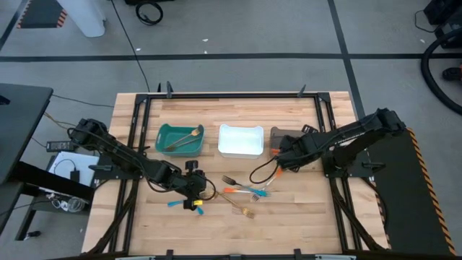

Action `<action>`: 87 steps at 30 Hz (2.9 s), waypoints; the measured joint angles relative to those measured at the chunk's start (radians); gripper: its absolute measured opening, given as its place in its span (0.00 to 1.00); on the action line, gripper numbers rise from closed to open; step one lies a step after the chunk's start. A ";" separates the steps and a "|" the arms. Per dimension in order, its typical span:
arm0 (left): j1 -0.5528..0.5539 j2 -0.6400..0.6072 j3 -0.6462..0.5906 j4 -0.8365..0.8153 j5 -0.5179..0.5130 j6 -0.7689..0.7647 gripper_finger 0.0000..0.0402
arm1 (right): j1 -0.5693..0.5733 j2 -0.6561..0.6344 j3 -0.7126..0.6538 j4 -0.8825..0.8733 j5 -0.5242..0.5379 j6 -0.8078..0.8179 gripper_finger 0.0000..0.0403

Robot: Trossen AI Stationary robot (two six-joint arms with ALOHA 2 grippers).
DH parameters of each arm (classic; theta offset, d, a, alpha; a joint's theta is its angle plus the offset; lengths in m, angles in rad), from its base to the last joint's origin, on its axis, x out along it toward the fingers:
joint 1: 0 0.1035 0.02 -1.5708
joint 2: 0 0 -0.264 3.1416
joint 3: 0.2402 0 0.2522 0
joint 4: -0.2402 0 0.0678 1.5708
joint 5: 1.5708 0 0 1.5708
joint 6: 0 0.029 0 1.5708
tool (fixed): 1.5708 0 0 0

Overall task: Sort silverware by color (type)
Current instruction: Put the right blue fork into the white bin

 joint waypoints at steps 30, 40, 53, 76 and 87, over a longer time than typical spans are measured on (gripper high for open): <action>0.001 0.000 0.000 -0.006 0.000 -0.001 0.34 | -0.260 -0.006 -0.170 0.309 -0.061 -0.338 0.02; 0.001 0.000 0.000 -0.006 0.000 -0.005 0.34 | -0.267 -0.006 -0.169 0.343 -0.076 -0.324 0.13; 0.001 0.000 0.000 -0.005 0.000 -0.006 0.34 | -0.274 -0.006 -0.187 0.393 -0.089 -0.313 0.23; 0.001 0.000 0.000 -0.006 0.045 0.006 0.34 | -0.638 0.002 -0.270 0.564 -0.452 -0.504 0.23; 0.001 0.000 0.000 -0.009 0.045 0.005 0.34 | -0.641 0.113 -0.273 0.597 -0.453 -0.539 0.30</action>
